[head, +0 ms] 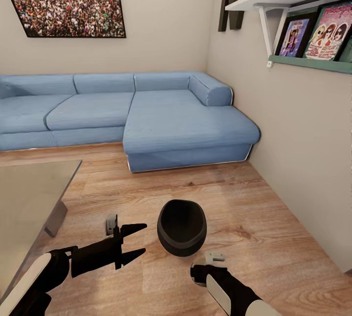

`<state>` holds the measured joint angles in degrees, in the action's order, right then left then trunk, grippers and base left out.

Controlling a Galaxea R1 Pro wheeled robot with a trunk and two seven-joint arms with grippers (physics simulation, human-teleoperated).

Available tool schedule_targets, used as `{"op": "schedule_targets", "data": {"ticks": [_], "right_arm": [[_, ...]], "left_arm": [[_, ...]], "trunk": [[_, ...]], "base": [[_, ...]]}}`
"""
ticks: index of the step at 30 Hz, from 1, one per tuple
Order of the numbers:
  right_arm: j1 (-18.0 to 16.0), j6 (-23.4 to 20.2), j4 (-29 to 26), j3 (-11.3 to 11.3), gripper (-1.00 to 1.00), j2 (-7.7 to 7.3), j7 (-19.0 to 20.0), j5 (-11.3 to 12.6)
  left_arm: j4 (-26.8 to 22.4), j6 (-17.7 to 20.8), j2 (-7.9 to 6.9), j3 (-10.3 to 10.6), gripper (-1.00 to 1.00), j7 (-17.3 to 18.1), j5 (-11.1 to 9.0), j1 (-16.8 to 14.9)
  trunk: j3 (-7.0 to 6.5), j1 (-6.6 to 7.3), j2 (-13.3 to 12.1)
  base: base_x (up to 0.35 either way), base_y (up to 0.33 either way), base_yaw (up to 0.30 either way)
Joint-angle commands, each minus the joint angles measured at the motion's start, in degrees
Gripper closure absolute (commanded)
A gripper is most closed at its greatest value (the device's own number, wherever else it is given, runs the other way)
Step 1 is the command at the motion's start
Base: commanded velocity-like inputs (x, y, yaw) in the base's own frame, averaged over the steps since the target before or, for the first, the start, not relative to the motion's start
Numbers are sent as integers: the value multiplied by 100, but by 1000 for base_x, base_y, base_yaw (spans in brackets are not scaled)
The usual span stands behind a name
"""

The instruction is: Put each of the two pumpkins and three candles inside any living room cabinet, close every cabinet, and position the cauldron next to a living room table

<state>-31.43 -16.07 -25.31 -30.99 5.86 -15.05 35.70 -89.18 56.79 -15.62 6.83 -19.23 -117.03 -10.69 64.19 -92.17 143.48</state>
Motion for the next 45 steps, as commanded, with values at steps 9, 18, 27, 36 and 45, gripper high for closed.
{"op": "schedule_targets", "data": {"ticks": [9,18,27,36,45], "right_arm": [[-6,-21,-9,-48,100,-6,-51,60],[-4,-19,-18,-48,100,-6,-51,60],[-5,-30,-18,-41,100,-6,-51,64],[-4,-50,-18,-39,100,-8,-55,68],[-11,-321,-137,-26,100,-10,-81,76]], "left_arm": [[-3,-2,-2,10,-100,-66,-57,-3],[-3,-2,-2,16,-100,-83,-50,-3],[-3,-2,-2,12,-100,-89,-48,-3],[-3,-2,-2,13,-100,-89,-48,-3],[-3,-2,16,20,-100,-96,-27,-3]], "trunk": [[-195,24,-10],[-406,47,-22],[-627,226,-345],[-846,423,-705],[-1066,621,-1066]], "base": [[-5,1,0],[-252,0,-39],[-66,0,-209],[-1,0,-222],[0,0,-223]]}}
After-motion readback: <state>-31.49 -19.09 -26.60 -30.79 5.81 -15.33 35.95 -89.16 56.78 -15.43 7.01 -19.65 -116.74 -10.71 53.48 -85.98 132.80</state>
